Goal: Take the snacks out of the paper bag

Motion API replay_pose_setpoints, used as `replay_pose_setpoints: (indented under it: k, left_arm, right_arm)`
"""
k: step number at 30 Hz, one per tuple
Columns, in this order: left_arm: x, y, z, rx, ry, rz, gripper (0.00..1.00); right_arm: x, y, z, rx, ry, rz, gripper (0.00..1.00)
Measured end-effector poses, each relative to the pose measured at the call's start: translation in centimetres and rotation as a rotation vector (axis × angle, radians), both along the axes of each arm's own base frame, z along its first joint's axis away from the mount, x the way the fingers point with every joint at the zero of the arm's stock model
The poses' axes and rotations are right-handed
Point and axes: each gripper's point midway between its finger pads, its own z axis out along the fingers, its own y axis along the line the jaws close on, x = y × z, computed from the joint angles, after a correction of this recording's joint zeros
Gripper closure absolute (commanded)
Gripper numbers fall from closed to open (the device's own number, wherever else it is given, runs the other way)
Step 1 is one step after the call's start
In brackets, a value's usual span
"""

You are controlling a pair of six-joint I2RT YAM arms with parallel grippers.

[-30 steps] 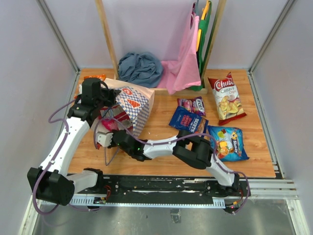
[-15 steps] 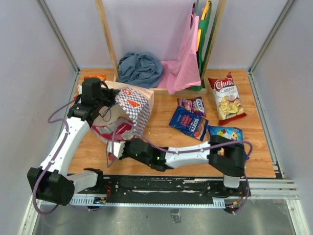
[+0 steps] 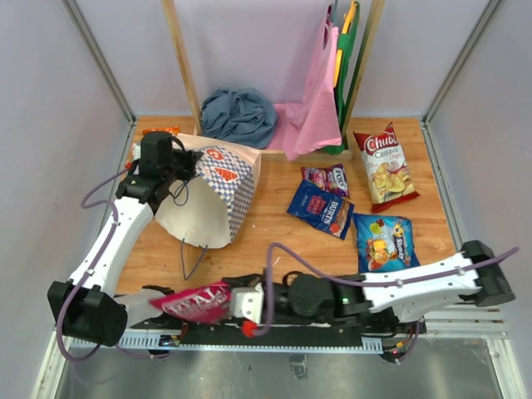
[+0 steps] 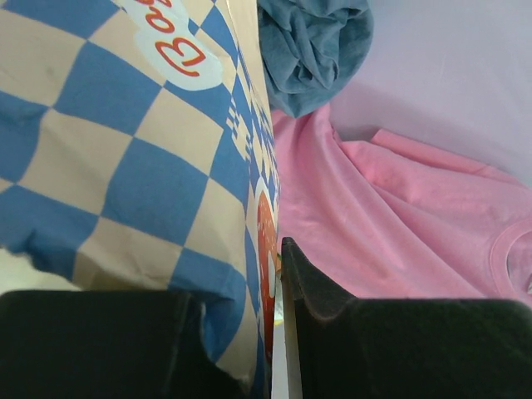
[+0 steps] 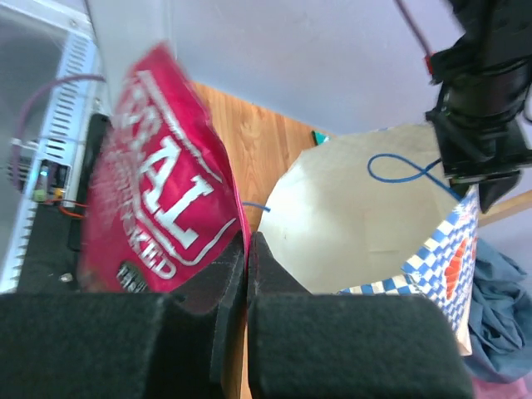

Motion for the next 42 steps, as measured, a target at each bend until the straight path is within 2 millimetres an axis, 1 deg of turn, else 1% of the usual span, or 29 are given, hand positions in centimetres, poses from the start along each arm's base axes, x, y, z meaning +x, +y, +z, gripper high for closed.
replay_pose_setpoints:
  k: [3, 5, 6, 9, 11, 12, 13, 14, 15, 17, 19, 20, 22, 24, 29, 31, 33, 36, 40, 42]
  left_arm:
    - [0.1, 0.3, 0.0, 0.011, -0.002, 0.012, 0.79]
    - [0.1, 0.5, 0.0, 0.020, -0.004, 0.022, 0.79]
    - [0.2, 0.7, 0.0, 0.024, -0.005, 0.028, 0.79]
    - [0.1, 1.1, 0.1, 0.043, -0.012, 0.041, 0.79]
    - [-0.1, 1.4, 0.1, 0.052, -0.019, 0.052, 0.79]
    - [-0.4, 1.7, 0.0, 0.058, -0.021, 0.058, 0.79]
    - [-0.7, 1.9, 0.0, 0.062, -0.024, 0.064, 0.79]
    - [-1.0, 2.0, -0.1, 0.065, -0.026, 0.068, 0.79]
    - [-1.3, 2.2, -0.2, 0.069, -0.027, 0.073, 0.79]
    - [-1.9, 2.5, -0.3, 0.074, -0.034, 0.082, 0.79]
    - [-2.5, 2.8, -0.3, 0.077, -0.041, 0.091, 0.79]
    - [-2.9, 3.0, -0.2, 0.080, -0.045, 0.097, 0.79]
    - [-3.5, 3.4, 0.1, 0.085, -0.059, 0.112, 0.79]
    - [-4.3, 4.0, 0.5, 0.092, -0.073, 0.132, 0.79]
    - [-5.9, 5.6, 2.2, 0.127, -0.122, 0.192, 0.79]
    - [-6.2, 6.2, 2.9, 0.151, -0.129, 0.212, 0.79]
    - [-6.3, 6.8, 3.8, 0.176, -0.140, 0.230, 0.78]
    - [-6.4, 7.4, 5.0, 0.206, -0.157, 0.254, 0.78]
    - [-6.4, 7.9, 6.3, 0.228, -0.181, 0.274, 0.78]
    - [-6.3, 8.0, 6.6, 0.235, -0.185, 0.277, 0.77]
  right_arm:
    - [-1.2, -3.2, 3.2, 0.056, 0.003, 0.004, 0.99]
    - [-0.9, -6.0, 5.5, 0.118, 0.012, -0.024, 0.99]
    - [-0.2, -7.4, 6.6, 0.155, 0.020, -0.054, 0.99]
    - [2.7, -11.4, 9.4, 0.261, 0.022, -0.190, 0.99]
    - [4.9, -13.3, 10.3, 0.294, 0.013, -0.294, 0.99]
    - [6.4, -14.2, 10.8, 0.303, 0.011, -0.356, 0.99]
    - [8.4, -15.0, 11.0, 0.301, 0.009, -0.435, 0.99]
    - [9.2, -15.4, 11.0, 0.298, 0.008, -0.472, 0.99]
    - [11.2, -16.1, 10.9, 0.292, 0.014, -0.538, 0.99]
    - [14.8, -17.0, 10.0, 0.273, 0.032, -0.640, 0.99]
    - [18.3, -18.1, 8.2, 0.243, 0.072, -0.730, 0.99]
    - [19.7, -18.5, 7.4, 0.228, 0.092, -0.762, 0.99]
    - [22.1, -18.4, 6.2, 0.198, 0.135, -0.804, 0.99]
    - [23.6, -16.9, 5.9, 0.178, 0.168, -0.800, 0.99]
    - [25.1, -12.1, 5.0, 0.125, 0.206, -0.717, 0.99]
    - [25.6, -10.8, 4.2, 0.101, 0.216, -0.698, 0.99]
    - [26.1, -9.9, 2.9, 0.073, 0.233, -0.682, 0.99]
    - [27.1, -9.5, 1.1, 0.045, 0.274, -0.679, 0.99]
    - [29.4, -10.6, -0.4, 0.049, 0.333, -0.711, 0.99]
    - [31.0, -11.2, -1.1, 0.059, 0.352, -0.735, 0.99]
